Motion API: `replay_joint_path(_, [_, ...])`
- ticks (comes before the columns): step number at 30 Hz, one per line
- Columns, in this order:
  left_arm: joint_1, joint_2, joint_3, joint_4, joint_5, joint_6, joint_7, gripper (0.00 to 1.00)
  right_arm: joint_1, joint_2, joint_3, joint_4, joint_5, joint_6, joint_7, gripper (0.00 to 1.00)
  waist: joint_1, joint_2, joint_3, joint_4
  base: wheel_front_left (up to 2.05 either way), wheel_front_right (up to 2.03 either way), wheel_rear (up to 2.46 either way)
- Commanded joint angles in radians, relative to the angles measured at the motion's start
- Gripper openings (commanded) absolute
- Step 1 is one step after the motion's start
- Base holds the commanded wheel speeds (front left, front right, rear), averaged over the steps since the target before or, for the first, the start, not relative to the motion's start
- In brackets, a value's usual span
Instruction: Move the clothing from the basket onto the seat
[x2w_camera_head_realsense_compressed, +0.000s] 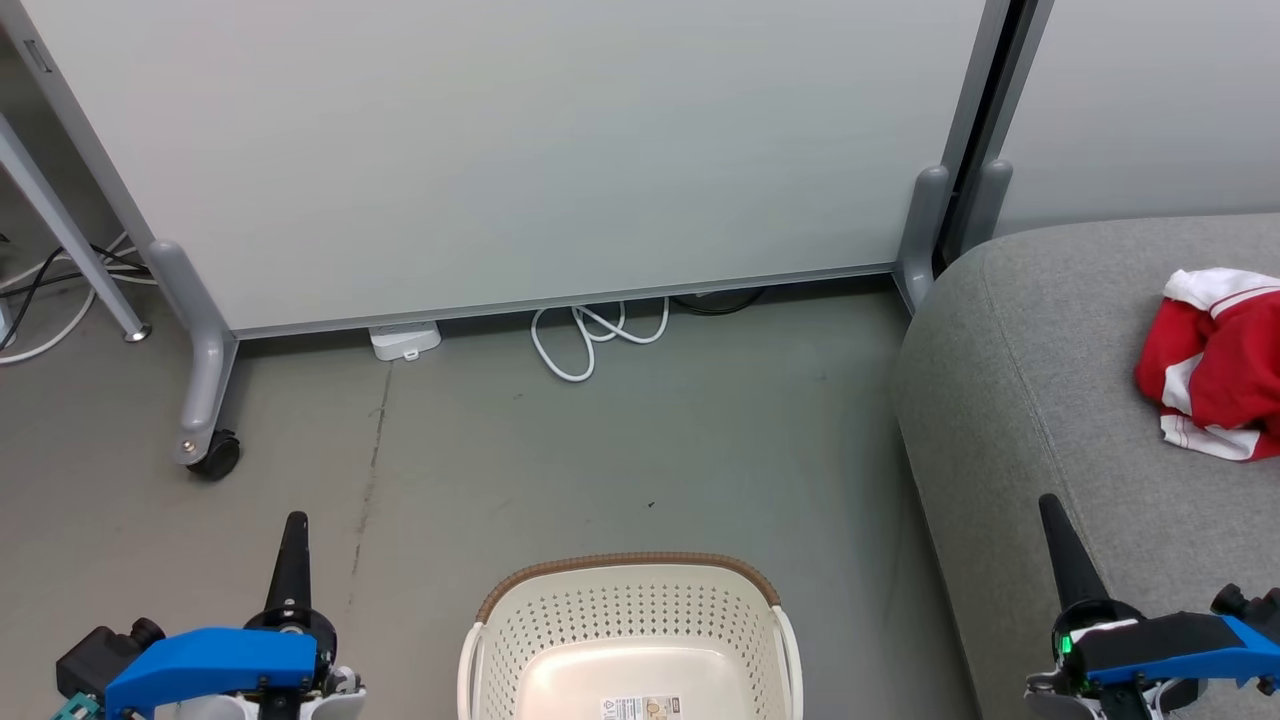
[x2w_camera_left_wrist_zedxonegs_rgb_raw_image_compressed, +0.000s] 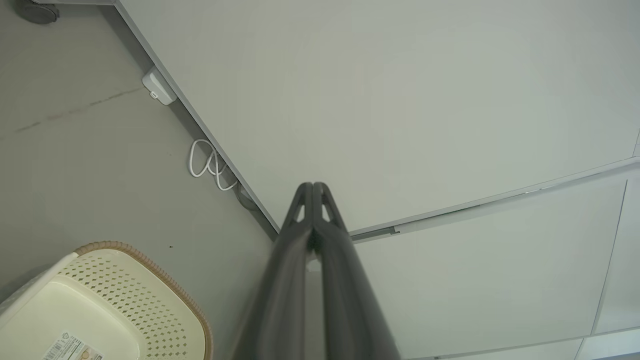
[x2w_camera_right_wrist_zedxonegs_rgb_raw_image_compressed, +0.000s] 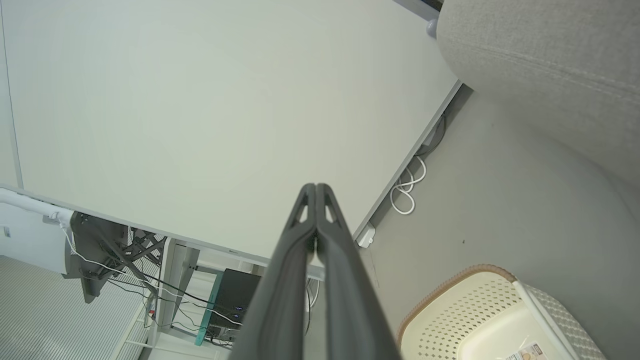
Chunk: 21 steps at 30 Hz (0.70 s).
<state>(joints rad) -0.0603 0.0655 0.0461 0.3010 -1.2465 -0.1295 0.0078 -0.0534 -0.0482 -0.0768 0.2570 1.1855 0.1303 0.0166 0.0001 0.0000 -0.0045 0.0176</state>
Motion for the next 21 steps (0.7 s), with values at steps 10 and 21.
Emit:
replay_joint_path(10, [-0.031, -0.001, 0.021, -0.023, -0.093, -0.001, 0.03, 0.0, -0.031, -0.003, -0.012, -0.012, 0.11, 0.001, 0.026, 0.0, -0.0001, 0.0, 0.001, -0.003, 0.0, 0.0, 0.0])
replay_joint_path(21, [-0.037, -0.005, 0.035, -0.034, -0.174, -0.002, 0.053, 0.0, -0.04, -0.003, -0.02, -0.013, 0.206, 0.001, 0.047, 0.0, -0.0001, 0.0, 0.003, -0.007, 0.0, 0.0, 0.0])
